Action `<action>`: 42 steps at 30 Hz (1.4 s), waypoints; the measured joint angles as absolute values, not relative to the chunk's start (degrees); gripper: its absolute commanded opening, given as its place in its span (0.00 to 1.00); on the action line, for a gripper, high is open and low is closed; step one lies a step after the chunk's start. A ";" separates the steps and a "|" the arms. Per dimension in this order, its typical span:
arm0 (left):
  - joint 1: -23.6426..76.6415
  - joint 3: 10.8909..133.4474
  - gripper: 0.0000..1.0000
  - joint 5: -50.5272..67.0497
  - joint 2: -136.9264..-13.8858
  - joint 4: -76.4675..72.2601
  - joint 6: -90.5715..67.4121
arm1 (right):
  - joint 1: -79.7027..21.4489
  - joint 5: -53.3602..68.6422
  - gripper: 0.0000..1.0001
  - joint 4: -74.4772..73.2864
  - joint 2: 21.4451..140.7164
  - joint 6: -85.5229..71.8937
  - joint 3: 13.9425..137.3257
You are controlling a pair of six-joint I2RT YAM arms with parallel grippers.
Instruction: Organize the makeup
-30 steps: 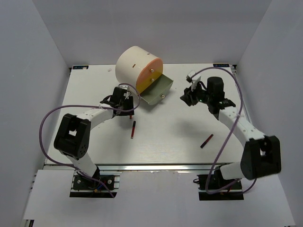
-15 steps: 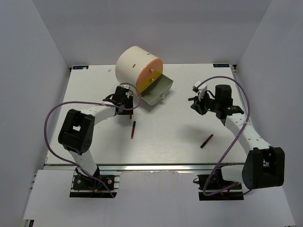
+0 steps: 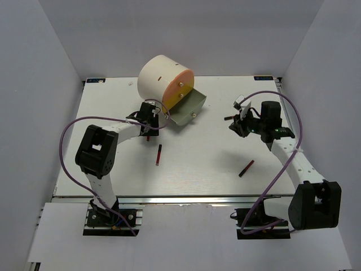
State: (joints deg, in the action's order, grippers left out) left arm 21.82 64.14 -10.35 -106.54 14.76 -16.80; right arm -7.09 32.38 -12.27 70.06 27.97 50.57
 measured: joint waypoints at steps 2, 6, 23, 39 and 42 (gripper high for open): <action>21.85 64.14 0.56 -10.37 -106.54 14.72 -17.04 | -6.94 32.64 0.24 -12.29 70.22 27.57 50.54; 21.85 63.94 0.48 -11.00 -106.54 14.57 -17.26 | -6.39 33.21 0.23 -12.25 70.72 27.03 50.54; 21.85 51.86 0.00 -15.68 -96.42 12.08 -20.40 | -5.74 34.61 0.70 -12.27 71.00 25.65 50.57; 31.94 53.67 0.00 -3.25 -66.85 2.98 -15.16 | -5.34 42.50 0.00 -16.05 71.11 31.68 50.59; 32.82 59.77 0.00 -0.64 -74.78 2.31 -11.07 | -5.26 43.59 0.00 -17.12 71.37 32.34 50.70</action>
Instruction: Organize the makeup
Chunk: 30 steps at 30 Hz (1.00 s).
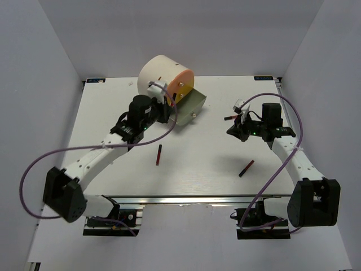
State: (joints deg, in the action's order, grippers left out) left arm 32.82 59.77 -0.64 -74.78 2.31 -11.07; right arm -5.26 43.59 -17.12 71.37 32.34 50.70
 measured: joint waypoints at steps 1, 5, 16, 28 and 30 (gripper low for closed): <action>33.12 62.06 0.00 -0.12 -77.60 2.22 -9.72 | -5.26 43.72 0.00 -17.28 71.37 32.56 50.74; 33.89 70.59 0.00 0.93 -88.86 1.69 -4.69 | -5.23 43.66 0.03 -17.98 71.37 33.76 50.89; 35.00 77.89 0.19 -0.97 -102.98 2.55 3.92 | -4.12 43.20 0.21 -20.36 70.83 36.42 50.87; 35.40 78.22 0.50 -5.39 -107.55 2.11 6.68 | -4.08 43.35 0.36 -24.16 73.23 39.07 52.23; 35.38 78.22 0.50 -5.85 -107.59 2.07 6.68 | -4.08 43.53 0.38 -24.73 73.45 39.44 52.36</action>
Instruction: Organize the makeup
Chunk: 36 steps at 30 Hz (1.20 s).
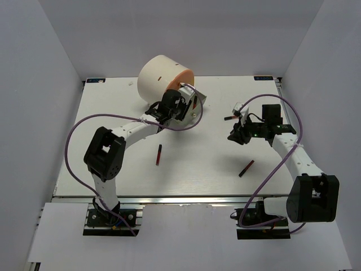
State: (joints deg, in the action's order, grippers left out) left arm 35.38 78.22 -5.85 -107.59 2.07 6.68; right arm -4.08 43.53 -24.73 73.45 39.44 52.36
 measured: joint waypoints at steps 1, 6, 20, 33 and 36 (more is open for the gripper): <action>35.38 78.26 0.50 -6.09 -107.59 1.89 6.66 | -4.08 43.64 0.40 -25.04 73.52 39.59 52.45; 35.38 79.92 0.43 -6.35 -107.57 2.59 5.13 | -4.01 45.01 0.43 -31.35 75.48 45.41 55.20; 35.35 66.72 0.83 -5.63 -81.32 6.33 -14.24 | -3.81 35.57 0.72 -58.65 82.04 96.14 58.85; 33.36 49.08 0.84 -10.92 -64.82 10.31 -27.18 | -2.20 21.23 0.66 -61.17 81.71 111.72 52.01; 32.75 47.05 0.84 -11.42 -62.78 10.76 -28.88 | -2.20 20.14 0.65 -59.24 81.73 111.90 49.08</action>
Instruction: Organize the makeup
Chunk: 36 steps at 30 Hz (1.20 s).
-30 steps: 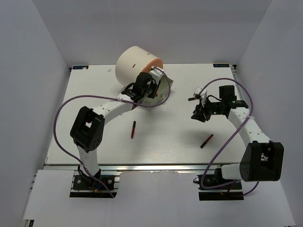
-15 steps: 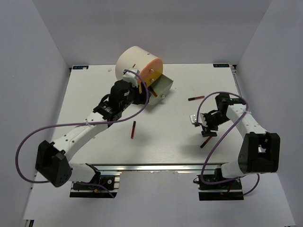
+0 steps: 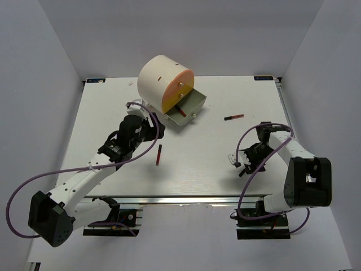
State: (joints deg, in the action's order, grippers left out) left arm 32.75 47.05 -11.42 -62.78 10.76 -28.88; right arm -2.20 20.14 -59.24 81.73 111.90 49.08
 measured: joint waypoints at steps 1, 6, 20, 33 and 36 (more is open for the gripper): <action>32.51 46.76 0.84 -11.55 -62.28 10.79 -29.30 | -2.20 19.84 0.64 -58.61 81.76 111.85 48.29; 31.51 46.41 0.84 -11.90 -61.19 10.74 -30.65 | -2.20 18.96 0.62 -54.39 82.00 111.13 45.60; 29.69 44.21 0.84 -12.05 -60.95 10.33 -32.91 | -2.26 17.45 0.47 -47.75 82.98 108.90 43.55; 26.61 41.47 0.84 -11.16 -60.31 9.76 -34.54 | -2.26 17.19 0.09 -49.34 84.66 108.33 44.58; 26.15 41.01 0.84 -11.00 -60.29 9.13 -34.74 | -2.26 18.70 0.04 -49.98 86.26 106.52 46.26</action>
State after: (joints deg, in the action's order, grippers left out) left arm 26.15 41.01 -11.00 -60.29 9.13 -34.74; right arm -2.26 18.70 -49.98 86.26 106.52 46.26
